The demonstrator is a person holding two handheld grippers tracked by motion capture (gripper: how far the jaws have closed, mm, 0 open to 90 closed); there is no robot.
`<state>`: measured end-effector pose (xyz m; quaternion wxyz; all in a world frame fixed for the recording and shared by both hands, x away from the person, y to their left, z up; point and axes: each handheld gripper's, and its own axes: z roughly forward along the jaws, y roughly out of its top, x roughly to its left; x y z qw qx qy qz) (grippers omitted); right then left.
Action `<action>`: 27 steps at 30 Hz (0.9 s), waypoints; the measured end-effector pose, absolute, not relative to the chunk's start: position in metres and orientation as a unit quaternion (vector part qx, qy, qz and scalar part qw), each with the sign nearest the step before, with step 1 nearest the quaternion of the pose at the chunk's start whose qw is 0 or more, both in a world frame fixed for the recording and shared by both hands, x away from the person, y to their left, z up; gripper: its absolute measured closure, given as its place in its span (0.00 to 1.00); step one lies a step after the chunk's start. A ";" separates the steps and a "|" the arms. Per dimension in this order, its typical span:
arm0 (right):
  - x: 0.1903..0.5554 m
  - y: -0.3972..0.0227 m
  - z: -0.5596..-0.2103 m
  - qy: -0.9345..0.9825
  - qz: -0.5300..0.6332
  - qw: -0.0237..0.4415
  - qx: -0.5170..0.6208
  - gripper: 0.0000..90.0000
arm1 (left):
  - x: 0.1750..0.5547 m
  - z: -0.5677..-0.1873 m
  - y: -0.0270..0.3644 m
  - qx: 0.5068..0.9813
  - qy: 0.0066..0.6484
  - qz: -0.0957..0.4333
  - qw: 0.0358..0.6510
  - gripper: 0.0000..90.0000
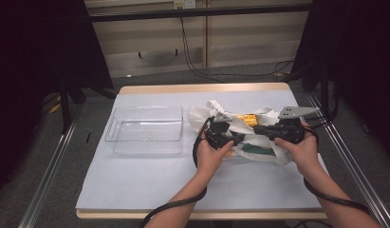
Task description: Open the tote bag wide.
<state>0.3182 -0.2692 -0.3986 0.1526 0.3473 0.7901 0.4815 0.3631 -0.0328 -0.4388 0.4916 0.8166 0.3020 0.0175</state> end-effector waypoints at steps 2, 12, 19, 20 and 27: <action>0.318 -0.268 -0.399 0.790 0.481 0.154 0.346 1.00 | 0.362 -0.438 -0.032 0.814 0.304 0.013 0.495 0.64; 0.316 -0.270 -0.405 0.785 0.486 0.157 0.350 1.00 | 0.353 -0.432 -0.021 0.821 0.291 0.020 0.490 0.52; 0.315 -0.268 -0.407 0.786 0.486 0.154 0.348 0.99 | 0.347 -0.426 0.000 0.815 0.300 0.029 0.495 0.56; 0.314 -0.268 -0.408 0.785 0.488 0.154 0.349 0.99 | 0.347 -0.424 0.002 0.816 0.301 0.029 0.494 0.56; 0.314 -0.268 -0.417 0.788 0.480 0.149 0.356 0.99 | 0.343 -0.418 0.011 0.812 0.301 0.032 0.499 0.56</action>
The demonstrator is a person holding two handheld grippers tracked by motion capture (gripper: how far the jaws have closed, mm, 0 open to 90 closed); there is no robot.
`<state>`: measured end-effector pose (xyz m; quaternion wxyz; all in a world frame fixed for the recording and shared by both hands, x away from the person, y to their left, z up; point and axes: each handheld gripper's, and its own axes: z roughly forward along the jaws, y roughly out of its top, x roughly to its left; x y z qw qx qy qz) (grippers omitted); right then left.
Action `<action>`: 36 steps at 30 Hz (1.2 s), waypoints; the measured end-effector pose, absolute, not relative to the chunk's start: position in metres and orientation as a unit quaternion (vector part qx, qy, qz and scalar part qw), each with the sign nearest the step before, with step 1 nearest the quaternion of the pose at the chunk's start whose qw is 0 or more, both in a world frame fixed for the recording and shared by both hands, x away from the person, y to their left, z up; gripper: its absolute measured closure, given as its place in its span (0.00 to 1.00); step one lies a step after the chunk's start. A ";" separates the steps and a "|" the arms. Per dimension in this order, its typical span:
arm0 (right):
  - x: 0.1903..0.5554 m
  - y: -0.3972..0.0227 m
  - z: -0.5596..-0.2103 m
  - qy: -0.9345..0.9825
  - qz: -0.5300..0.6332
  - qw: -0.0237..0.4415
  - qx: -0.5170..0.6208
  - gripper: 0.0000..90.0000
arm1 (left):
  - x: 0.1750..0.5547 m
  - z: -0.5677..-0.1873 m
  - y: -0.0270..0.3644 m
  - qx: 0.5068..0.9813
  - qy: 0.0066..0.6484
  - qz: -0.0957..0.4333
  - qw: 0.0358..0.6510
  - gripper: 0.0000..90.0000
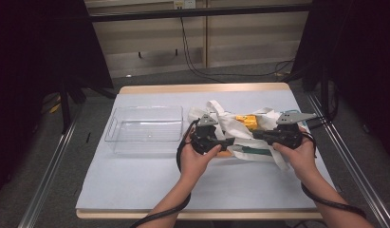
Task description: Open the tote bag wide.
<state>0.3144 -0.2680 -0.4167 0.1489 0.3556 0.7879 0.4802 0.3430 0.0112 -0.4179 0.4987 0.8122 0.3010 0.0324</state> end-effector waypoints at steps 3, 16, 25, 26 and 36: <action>0.315 -0.268 -0.416 0.789 0.478 0.151 0.356 0.99 | 0.341 -0.417 0.013 0.816 0.301 0.034 0.493 0.57; 0.311 -0.269 -0.420 0.785 0.489 0.153 0.349 0.99 | 0.340 -0.419 0.026 0.821 0.307 0.034 0.481 0.58; 0.312 -0.270 -0.418 0.783 0.490 0.155 0.351 0.99 | 0.339 -0.419 0.040 0.827 0.312 0.038 0.467 0.52; 0.312 -0.270 -0.418 0.782 0.491 0.155 0.352 0.99 | 0.338 -0.420 0.041 0.828 0.313 0.039 0.464 0.49; 0.312 -0.270 -0.419 0.780 0.492 0.158 0.353 0.99 | 0.337 -0.418 0.056 0.821 0.322 0.051 0.468 0.46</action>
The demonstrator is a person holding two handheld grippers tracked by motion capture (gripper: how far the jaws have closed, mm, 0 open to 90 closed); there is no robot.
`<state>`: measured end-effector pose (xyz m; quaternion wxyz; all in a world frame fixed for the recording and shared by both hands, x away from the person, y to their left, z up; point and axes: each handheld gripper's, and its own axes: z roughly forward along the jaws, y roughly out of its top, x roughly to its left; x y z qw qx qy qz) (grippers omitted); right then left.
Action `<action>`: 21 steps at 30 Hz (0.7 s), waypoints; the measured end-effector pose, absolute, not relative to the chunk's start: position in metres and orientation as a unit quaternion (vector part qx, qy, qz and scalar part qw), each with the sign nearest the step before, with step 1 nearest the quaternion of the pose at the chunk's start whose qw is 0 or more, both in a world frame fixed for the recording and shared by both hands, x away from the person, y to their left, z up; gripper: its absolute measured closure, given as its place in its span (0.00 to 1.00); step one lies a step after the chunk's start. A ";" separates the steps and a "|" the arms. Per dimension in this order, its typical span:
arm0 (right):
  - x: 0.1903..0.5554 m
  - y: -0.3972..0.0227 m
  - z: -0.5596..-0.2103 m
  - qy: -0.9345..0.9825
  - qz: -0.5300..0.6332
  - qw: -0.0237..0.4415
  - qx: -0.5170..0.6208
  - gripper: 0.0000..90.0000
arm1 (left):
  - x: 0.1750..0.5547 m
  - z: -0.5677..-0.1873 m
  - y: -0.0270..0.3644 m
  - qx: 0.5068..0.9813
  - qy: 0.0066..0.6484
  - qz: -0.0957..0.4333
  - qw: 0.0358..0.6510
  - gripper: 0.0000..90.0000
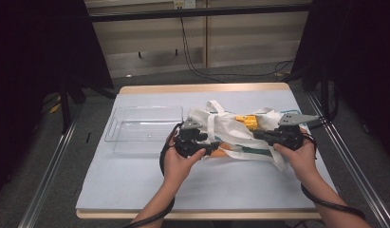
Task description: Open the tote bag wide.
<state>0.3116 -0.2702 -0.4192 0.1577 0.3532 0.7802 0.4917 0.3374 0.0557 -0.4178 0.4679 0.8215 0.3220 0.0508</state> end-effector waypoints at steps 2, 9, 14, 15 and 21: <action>0.312 -0.270 -0.419 0.780 0.492 0.158 0.353 0.99 | 0.336 -0.417 0.058 0.823 0.324 0.050 0.465 0.46; 0.312 -0.269 -0.418 0.782 0.488 0.157 0.354 0.99 | 0.333 -0.411 0.062 0.822 0.316 0.053 0.471 0.49; 0.313 -0.269 -0.419 0.781 0.489 0.157 0.355 0.99 | 0.331 -0.400 0.059 0.826 0.305 0.057 0.470 0.56; 0.313 -0.269 -0.419 0.781 0.489 0.157 0.355 0.99 | 0.331 -0.399 0.059 0.827 0.303 0.059 0.470 0.57; 0.313 -0.269 -0.418 0.780 0.489 0.157 0.356 0.99 | 0.331 -0.399 0.059 0.829 0.303 0.068 0.466 0.61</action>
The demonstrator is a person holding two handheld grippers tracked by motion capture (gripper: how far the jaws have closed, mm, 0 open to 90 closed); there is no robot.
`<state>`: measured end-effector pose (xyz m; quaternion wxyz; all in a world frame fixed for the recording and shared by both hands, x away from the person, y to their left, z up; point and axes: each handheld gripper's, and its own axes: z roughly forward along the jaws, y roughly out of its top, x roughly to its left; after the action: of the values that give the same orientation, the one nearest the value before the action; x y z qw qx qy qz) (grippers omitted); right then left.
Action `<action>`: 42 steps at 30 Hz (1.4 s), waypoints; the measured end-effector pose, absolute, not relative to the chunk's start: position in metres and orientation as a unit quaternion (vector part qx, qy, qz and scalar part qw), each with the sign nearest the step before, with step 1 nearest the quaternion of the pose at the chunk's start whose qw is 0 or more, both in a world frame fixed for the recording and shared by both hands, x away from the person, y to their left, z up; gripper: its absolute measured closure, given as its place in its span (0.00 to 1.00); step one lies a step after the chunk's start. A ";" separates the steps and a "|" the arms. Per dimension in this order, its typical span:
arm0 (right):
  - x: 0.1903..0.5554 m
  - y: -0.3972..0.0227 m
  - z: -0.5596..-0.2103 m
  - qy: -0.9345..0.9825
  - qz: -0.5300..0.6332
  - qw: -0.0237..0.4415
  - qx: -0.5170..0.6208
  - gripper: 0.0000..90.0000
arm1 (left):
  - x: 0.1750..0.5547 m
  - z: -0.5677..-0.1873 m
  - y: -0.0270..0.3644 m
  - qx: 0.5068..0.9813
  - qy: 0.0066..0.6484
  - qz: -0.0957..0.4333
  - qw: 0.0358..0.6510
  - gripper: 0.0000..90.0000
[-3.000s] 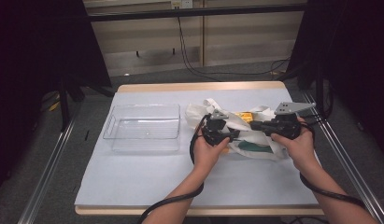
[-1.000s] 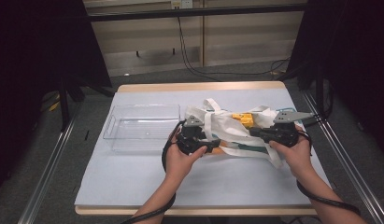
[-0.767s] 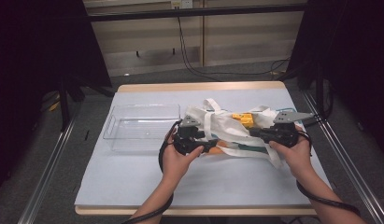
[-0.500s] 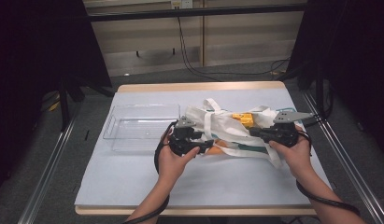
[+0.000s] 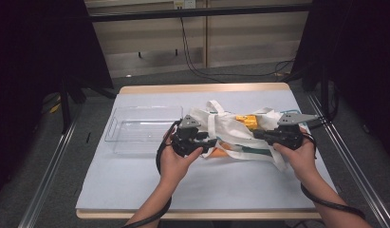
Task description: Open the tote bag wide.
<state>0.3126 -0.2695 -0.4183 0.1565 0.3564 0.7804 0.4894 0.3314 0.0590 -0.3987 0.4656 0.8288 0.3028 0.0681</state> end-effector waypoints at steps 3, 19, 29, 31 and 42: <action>0.313 -0.269 -0.418 0.781 0.489 0.157 0.357 0.99 | 0.331 -0.396 0.062 0.825 0.306 0.072 0.470 0.62; 0.310 -0.270 -0.412 0.774 0.497 0.169 0.353 0.99 | 0.326 -0.385 0.033 0.830 0.270 0.061 0.485 0.65; 0.305 -0.271 -0.400 0.767 0.507 0.189 0.346 0.99 | 0.335 -0.402 -0.003 0.836 0.268 0.056 0.476 0.64; 0.305 -0.271 -0.398 0.765 0.509 0.191 0.345 1.00 | 0.337 -0.405 -0.006 0.838 0.269 0.053 0.472 0.65; 0.300 -0.272 -0.400 0.770 0.510 0.193 0.332 1.00 | 0.344 -0.412 -0.013 0.834 0.269 0.063 0.478 0.68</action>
<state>0.3002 -0.2721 -0.3997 0.1929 0.3324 0.7699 0.5096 0.3441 -0.0132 -0.4118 0.4782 0.8337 0.2689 0.0632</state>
